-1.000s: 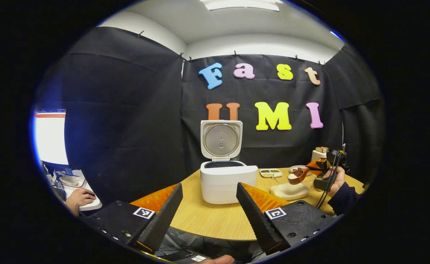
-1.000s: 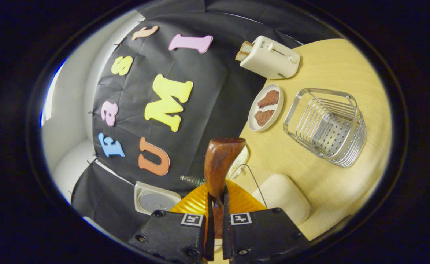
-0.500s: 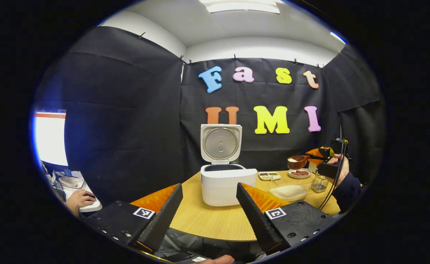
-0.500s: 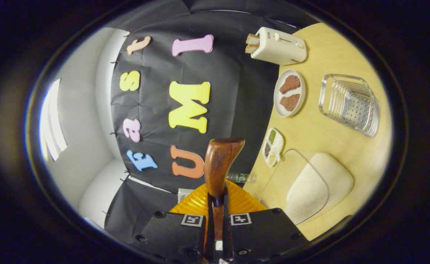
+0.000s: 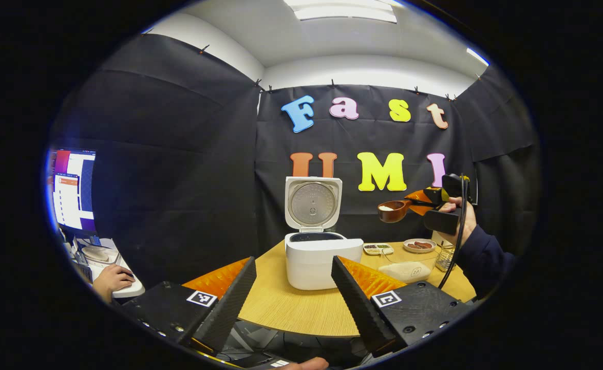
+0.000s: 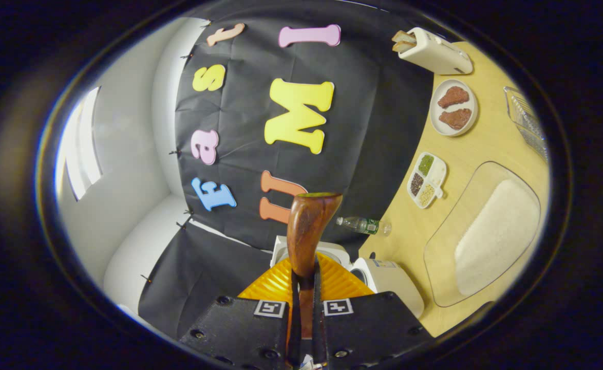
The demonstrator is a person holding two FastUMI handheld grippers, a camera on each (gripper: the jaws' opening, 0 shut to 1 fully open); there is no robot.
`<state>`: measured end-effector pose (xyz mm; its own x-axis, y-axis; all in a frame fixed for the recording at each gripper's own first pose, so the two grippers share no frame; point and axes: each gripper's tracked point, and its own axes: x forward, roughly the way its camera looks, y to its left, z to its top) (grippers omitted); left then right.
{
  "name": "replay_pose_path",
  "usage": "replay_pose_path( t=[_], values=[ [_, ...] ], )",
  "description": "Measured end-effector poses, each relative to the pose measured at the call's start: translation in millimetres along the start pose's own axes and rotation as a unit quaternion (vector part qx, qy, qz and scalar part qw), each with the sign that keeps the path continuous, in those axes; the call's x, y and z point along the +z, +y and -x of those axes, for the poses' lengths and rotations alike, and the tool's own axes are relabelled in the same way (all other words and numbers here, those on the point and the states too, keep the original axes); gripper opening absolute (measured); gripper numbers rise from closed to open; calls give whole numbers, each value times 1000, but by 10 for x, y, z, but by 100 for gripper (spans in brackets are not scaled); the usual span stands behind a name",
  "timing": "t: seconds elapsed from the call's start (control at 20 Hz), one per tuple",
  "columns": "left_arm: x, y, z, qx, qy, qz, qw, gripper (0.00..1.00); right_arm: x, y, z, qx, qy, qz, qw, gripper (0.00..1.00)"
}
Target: Close the left gripper, press the button to open the rice cooker; take a wooden spoon from the chopstick holder with the right hand, scoop a spoonful of rice and pour it into the rice cooker, then put the wooden spoon back into the chopstick holder.
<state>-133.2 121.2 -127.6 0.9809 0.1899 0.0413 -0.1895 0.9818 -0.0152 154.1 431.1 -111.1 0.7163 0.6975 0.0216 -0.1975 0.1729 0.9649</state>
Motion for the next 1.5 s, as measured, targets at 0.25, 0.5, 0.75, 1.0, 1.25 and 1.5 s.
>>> replay_pose_path(
  t=[0.25, 0.5, 0.75, 1.0, 1.25, 1.5],
  values=[
    [-68, 109, 42, 2, 2, 2, 1000, 94, -448, 87, -495, -15, 24, 70, 997, 10],
    [-158, 303, 33, 17, 9, 7, 1000, 94, -829, 33, -1047, -47, 40, 141, 988, 13],
    [-242, 428, 43, 28, 13, 6, 1000, 94, -1008, -137, -1578, -89, 38, 235, 967, 13],
    [-292, 485, 32, 28, 12, 5, 1000, 94, -938, -401, -1888, -149, 15, 377, 914, 14],
    [-312, 450, 10, 20, 8, 5, 1000, 94, -1071, -422, -1966, -147, 32, 420, 895, 14],
    [-281, 386, 24, 17, 3, -3, 1000, 94, -1103, -310, -1942, -137, 49, 451, 880, 14]
  ],
)
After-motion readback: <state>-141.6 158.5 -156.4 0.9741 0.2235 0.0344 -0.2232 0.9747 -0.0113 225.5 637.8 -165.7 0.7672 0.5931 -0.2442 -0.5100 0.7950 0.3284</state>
